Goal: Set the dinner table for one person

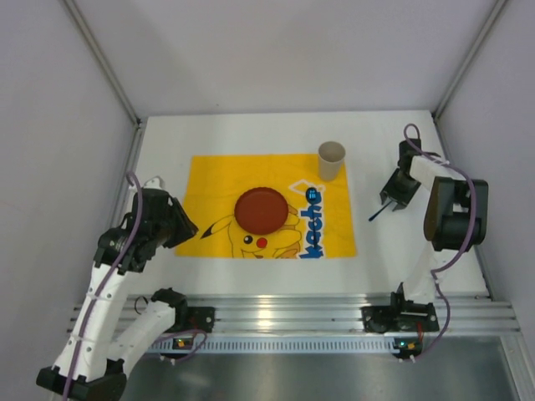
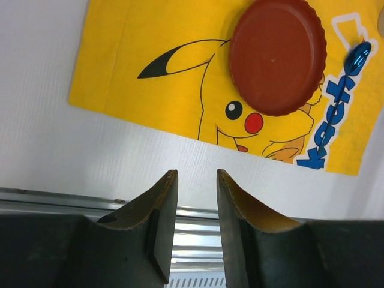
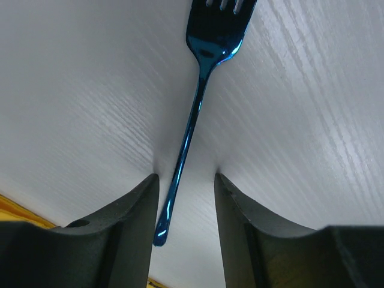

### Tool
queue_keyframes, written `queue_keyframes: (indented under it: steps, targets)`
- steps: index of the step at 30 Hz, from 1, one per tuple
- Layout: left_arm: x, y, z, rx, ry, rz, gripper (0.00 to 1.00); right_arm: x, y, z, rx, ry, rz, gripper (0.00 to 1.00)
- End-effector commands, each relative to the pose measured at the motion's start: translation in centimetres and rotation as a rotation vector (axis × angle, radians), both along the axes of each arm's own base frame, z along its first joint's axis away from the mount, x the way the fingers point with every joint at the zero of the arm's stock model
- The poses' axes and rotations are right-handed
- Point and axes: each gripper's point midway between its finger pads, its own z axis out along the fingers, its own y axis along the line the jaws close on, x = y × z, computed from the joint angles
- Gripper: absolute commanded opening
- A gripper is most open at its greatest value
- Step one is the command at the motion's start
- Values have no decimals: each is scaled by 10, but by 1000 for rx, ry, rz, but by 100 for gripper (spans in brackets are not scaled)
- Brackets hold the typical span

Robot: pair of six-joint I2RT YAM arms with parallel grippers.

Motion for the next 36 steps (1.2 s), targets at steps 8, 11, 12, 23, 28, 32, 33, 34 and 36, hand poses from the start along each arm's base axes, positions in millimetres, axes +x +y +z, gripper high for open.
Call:
queue_keyframes:
  steps: [8,11,12,23,28,32,33,34,36]
  targets:
    - [4,8,9,15,0,69,38,43,-7,11,5,-116,20,42]
    - [9,7,9,10,-3,78,38,46,-15,8,-22,-93,20,43]
    - [11,6,8,8,-1,80,38,43,-20,4,-32,-67,12,41]
    - [34,-3,6,9,3,61,38,29,-24,-31,-37,52,24,0]
    - [55,-19,7,-8,9,-11,38,32,-15,-2,-27,-7,60,0]
    - [78,-45,18,-68,-4,-118,40,31,11,48,-27,-96,128,0]
    - [86,-51,28,-80,-37,-142,40,29,16,61,-25,-118,138,0]
    - [91,-56,33,-92,-49,-163,40,30,20,85,-28,-173,142,0]
    - [104,-78,47,-153,-87,-243,40,22,34,117,-6,-231,150,0]
